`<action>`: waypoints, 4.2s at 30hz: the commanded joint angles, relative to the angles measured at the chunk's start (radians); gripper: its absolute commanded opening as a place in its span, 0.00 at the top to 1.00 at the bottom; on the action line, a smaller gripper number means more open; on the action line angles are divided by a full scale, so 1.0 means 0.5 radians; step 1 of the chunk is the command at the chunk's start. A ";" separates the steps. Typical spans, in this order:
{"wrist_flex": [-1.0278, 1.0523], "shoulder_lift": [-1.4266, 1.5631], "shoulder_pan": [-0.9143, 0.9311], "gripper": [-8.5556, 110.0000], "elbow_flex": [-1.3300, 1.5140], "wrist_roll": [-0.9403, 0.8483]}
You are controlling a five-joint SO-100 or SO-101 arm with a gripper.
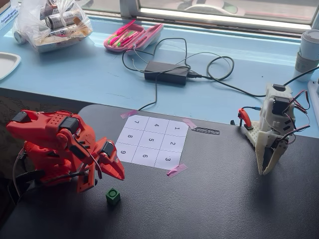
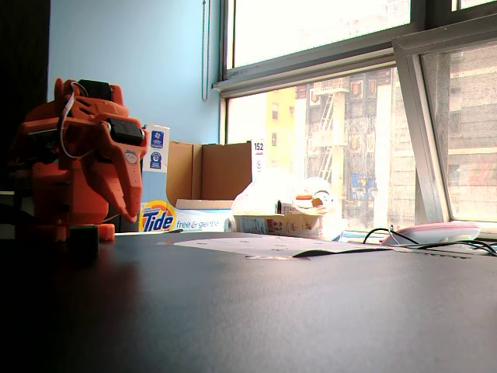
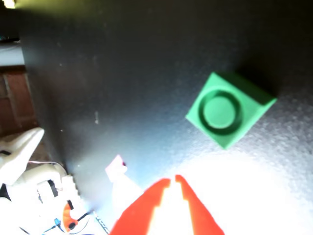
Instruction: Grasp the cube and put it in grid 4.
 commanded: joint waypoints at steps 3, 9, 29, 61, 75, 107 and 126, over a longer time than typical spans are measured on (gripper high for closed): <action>-0.003 0.015 -0.012 0.93 0.123 -0.025; -0.003 0.015 -0.015 0.93 0.123 -0.025; -0.003 0.015 -0.015 0.93 0.123 -0.028; 0.850 -1.694 -0.028 0.71 -1.626 0.245; 1.015 -2.028 0.359 0.68 -1.813 0.129; 0.325 -2.344 0.623 0.67 -1.430 -0.031; 0.150 -2.393 0.506 0.93 -1.442 -0.175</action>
